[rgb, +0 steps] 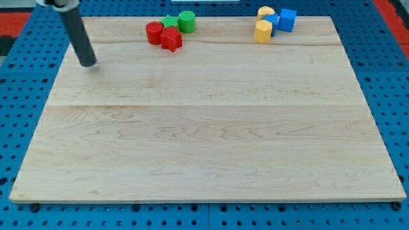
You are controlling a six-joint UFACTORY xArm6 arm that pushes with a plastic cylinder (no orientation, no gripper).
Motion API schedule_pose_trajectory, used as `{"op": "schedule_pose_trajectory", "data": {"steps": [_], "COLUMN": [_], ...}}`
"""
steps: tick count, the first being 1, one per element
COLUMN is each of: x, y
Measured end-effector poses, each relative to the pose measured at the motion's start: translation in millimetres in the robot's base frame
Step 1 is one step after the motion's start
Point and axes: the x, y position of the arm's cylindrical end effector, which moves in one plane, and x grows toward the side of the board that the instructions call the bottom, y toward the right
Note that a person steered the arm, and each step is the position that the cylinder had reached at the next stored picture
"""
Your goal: Nudge green star a bit down
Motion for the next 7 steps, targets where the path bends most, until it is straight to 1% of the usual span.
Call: {"op": "schedule_pose_trajectory", "data": {"steps": [1, 3, 4, 7], "x": [-40, -108, -132, -132], "y": [11, 100, 124, 146]}}
